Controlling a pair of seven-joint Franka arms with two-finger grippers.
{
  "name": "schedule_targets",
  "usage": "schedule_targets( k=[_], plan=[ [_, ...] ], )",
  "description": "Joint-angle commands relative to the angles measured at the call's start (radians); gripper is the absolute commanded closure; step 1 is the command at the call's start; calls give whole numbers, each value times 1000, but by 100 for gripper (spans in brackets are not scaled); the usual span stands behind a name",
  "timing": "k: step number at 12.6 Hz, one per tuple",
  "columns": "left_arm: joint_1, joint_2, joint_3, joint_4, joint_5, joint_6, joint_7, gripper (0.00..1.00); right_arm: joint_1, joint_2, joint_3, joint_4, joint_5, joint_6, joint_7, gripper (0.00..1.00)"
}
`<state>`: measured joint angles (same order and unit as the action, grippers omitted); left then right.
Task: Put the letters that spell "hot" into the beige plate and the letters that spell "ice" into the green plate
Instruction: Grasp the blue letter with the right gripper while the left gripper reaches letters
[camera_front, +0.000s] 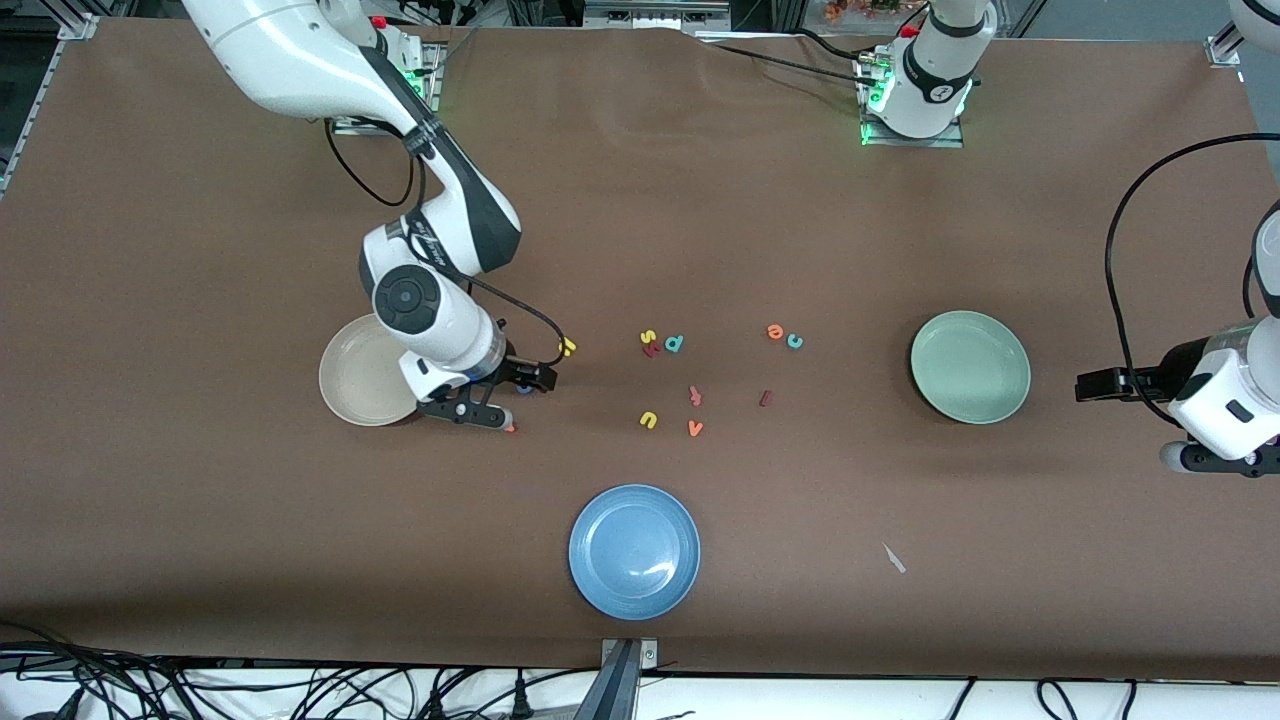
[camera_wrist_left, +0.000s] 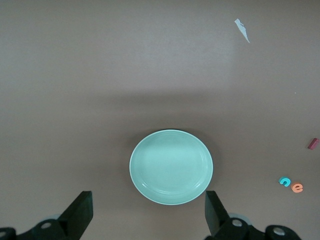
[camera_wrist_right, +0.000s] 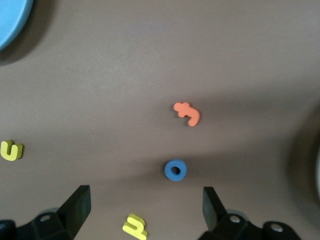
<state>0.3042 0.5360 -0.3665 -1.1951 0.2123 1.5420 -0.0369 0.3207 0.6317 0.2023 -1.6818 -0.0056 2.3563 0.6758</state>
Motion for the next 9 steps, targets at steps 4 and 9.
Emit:
schedule_targets(
  k=[4,9],
  plan=[
    [-69,42,-5,-33,-16,40,-160,0,35,16,-20,-61,-137,73,28,1],
    [-164,39,-8,-314,-59,317,-489,1,43,42,-24,-67,-148,112,27,1]
  ],
)
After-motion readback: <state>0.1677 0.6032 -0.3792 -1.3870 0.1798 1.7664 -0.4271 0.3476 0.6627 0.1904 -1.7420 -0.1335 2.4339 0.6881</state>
